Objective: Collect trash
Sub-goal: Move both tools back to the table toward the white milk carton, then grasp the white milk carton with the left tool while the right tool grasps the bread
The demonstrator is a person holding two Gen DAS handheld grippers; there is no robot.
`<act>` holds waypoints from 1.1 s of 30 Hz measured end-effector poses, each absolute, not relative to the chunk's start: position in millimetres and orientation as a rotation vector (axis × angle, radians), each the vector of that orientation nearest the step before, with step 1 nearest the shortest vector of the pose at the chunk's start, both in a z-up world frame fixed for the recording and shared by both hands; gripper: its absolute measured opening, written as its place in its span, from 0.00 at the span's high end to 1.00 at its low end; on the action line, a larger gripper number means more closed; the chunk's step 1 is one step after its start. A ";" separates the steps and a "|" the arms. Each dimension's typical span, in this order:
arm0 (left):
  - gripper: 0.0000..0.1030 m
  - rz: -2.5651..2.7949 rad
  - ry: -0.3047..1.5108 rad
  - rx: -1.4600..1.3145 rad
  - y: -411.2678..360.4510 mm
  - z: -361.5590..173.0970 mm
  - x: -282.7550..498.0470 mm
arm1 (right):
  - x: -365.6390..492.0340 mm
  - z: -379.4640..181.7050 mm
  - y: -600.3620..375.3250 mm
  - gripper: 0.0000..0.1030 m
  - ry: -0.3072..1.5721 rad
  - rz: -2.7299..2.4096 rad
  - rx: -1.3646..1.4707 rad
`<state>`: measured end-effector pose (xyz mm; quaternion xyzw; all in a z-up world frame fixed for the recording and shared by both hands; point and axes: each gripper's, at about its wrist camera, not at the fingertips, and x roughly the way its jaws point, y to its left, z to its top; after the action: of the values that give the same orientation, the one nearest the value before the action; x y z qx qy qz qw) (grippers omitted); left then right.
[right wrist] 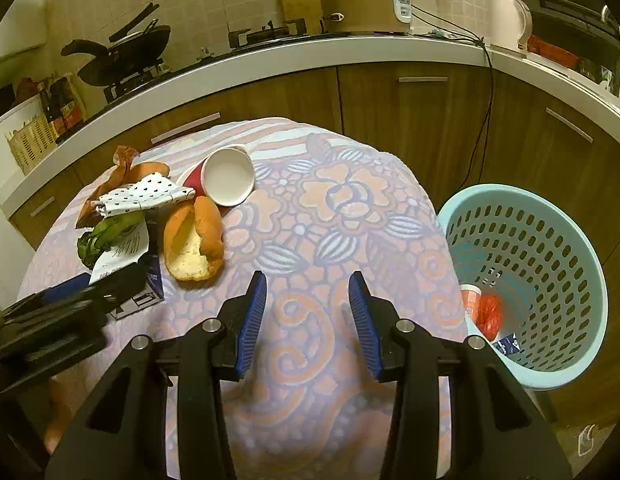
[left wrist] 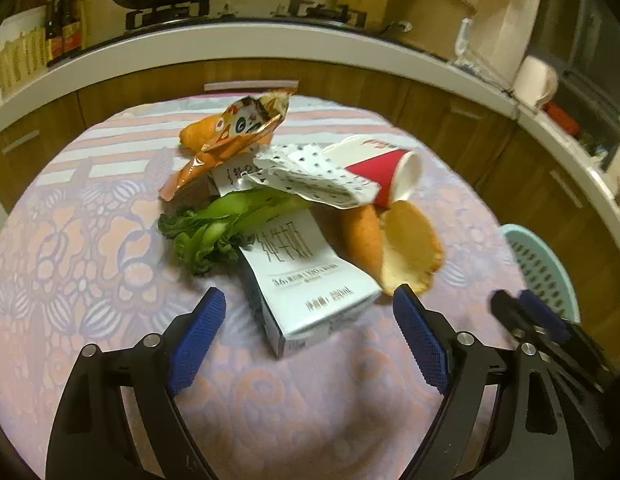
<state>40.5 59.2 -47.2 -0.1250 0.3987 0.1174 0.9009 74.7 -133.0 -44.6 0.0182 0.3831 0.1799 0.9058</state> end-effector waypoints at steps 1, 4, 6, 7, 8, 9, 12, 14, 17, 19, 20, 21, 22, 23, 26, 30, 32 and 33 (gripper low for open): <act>0.21 0.251 0.828 -0.258 59.7 -48.3 42.6 | 75.3 -43.4 -133.3 0.62 0.792 0.378 0.039; 0.28 0.227 0.834 -0.265 64.3 -49.6 41.1 | 76.2 -38.2 -132.2 0.62 0.788 0.402 0.038; 0.33 0.193 0.836 -0.271 69.0 -48.0 35.1 | 77.5 -33.8 -129.3 0.62 0.791 0.434 0.042; 0.36 0.183 0.837 -0.269 71.1 -47.9 34.2 | 77.9 -32.0 -127.4 0.62 0.793 0.448 0.044; 0.38 0.171 0.839 -0.266 74.4 -46.8 30.5 | 77.7 -29.9 -124.7 0.62 0.793 0.465 0.043; 0.40 0.166 0.840 -0.267 78.7 -46.1 26.6 | 77.1 -28.2 -121.3 0.62 0.792 0.478 0.036; 0.40 0.162 0.841 -0.284 95.2 -45.1 13.6 | 75.5 -25.4 -110.6 0.55 0.790 0.506 0.010; 0.40 0.150 0.845 -0.304 107.3 -46.1 6.1 | 74.4 -25.2 -100.8 0.50 0.791 0.527 -0.010; 0.37 0.143 0.843 -0.335 117.9 -46.6 3.6 | 77.6 -29.0 -88.2 0.44 0.814 0.557 -0.009; 0.28 0.158 0.839 -0.337 119.8 -46.8 5.6 | 79.6 -32.1 -82.2 0.44 0.830 0.567 -0.008; 0.27 0.158 0.839 -0.332 118.8 -46.7 8.0 | 80.8 -33.4 -78.9 0.43 0.834 0.568 -0.013; 0.27 0.162 0.840 -0.324 117.3 -47.0 11.7 | 82.0 -35.0 -75.3 0.43 0.839 0.565 -0.025; 0.27 0.168 0.842 -0.318 116.2 -47.4 15.6 | 83.3 -36.2 -72.3 0.41 0.842 0.562 -0.034; 0.27 0.178 0.844 -0.312 115.2 -48.3 19.7 | 84.8 -37.6 -69.6 0.39 0.847 0.562 -0.042; 0.32 0.194 0.862 -0.296 116.8 -54.3 24.5 | 90.1 -42.1 -61.3 0.34 0.861 0.564 -0.065; 0.44 0.178 0.855 -0.274 116.2 -53.9 19.8 | 98.9 -49.0 -51.7 0.34 0.887 0.575 -0.077; 0.44 0.167 0.845 -0.288 119.9 -52.9 15.4 | 102.8 -52.9 -47.2 0.34 0.906 0.584 -0.071; 0.45 0.162 0.837 -0.293 121.8 -51.6 12.6 | 104.5 -54.2 -46.4 0.34 0.910 0.586 -0.071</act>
<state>12.6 121.8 -51.6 -0.1418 0.4046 0.0782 0.9001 104.5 -46.4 -54.2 -0.0338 0.4330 0.2790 0.8565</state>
